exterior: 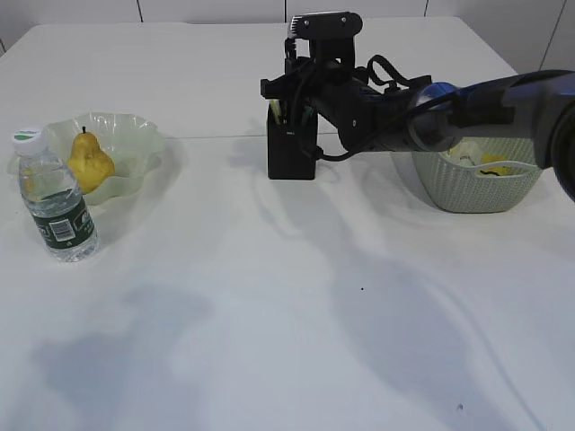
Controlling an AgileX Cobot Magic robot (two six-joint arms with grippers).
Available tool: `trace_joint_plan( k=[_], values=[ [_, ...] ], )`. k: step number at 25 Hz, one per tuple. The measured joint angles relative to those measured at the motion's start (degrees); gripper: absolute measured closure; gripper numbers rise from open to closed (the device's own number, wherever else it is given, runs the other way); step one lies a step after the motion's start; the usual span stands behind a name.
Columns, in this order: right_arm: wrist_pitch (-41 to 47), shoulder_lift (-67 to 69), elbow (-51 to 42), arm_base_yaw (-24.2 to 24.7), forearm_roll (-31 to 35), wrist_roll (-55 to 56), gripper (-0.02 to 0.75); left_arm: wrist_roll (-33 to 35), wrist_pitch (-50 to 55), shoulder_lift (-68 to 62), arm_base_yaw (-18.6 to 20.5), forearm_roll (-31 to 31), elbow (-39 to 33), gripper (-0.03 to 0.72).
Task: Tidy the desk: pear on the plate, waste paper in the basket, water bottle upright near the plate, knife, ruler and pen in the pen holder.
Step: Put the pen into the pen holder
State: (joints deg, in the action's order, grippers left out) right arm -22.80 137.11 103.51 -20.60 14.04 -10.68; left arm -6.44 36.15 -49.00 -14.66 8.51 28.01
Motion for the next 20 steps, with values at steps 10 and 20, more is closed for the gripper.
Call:
trace_joint_plan(
  k=[10, 20],
  values=[
    [0.2, 0.0, 0.1, 0.0, 2.7, 0.0, 0.575, 0.0, -0.1, 0.0, 0.0, 0.0, 0.0, 0.451],
    [2.8, 0.0, 0.1, 0.0, 2.8, -0.1, 0.476, 0.0, -1.5, 0.0, 0.0, 0.0, 0.0, 0.451]
  ],
)
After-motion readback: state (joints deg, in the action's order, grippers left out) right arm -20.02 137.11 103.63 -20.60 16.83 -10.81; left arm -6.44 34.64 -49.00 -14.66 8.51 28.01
